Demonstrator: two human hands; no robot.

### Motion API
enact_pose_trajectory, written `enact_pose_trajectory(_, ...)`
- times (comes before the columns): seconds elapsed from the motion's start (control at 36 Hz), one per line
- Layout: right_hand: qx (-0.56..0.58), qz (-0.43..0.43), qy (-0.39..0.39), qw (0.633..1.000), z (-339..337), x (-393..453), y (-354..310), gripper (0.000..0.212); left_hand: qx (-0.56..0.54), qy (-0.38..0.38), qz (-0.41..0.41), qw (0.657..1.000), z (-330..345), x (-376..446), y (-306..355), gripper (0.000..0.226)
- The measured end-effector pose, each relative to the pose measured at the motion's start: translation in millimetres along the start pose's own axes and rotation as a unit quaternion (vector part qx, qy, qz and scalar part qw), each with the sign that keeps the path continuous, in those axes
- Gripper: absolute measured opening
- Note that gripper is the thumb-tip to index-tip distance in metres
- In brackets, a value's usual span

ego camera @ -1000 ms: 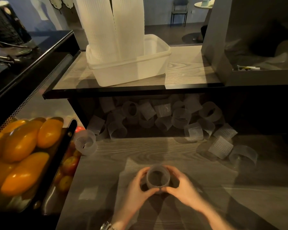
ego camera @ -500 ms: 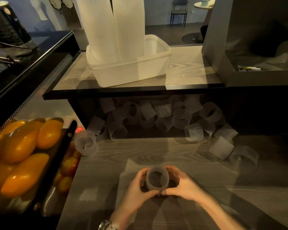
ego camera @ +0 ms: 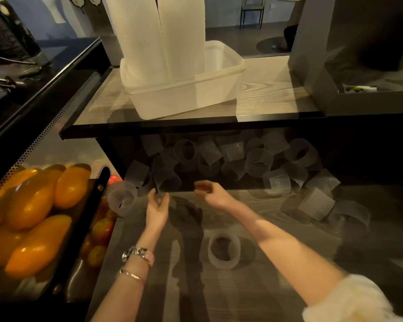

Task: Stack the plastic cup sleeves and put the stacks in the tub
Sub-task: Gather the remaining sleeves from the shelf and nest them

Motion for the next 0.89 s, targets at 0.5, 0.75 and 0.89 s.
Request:
enact_pose_trajectory(0.5,0.110,0.136,-0.027,0.984,55,49,-21,0.032,0.012,-0.054,-0.087,0.995,12,38,15,0.048)
enact_pose_trajectory(0.75,0.128,0.105,0.084,0.983,34,32,14,0.021,-0.013,-0.002,0.008,1.000,11,13,3,0.027)
enact_pose_trajectory(0.89,0.112,0.053,0.062,0.990,-2,6,39,0.062,-0.074,-0.060,-0.017,0.995,13,-10,-18,0.052)
Point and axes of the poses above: each hand's wrist, its own x-axis towards the middle knuckle, its own z-axis out of the palm, y = z × x, the point moved 1 cm from there along x, towards the middle knuckle, and after that the axes turned 13 degrees about y, right-handed, at the moved point
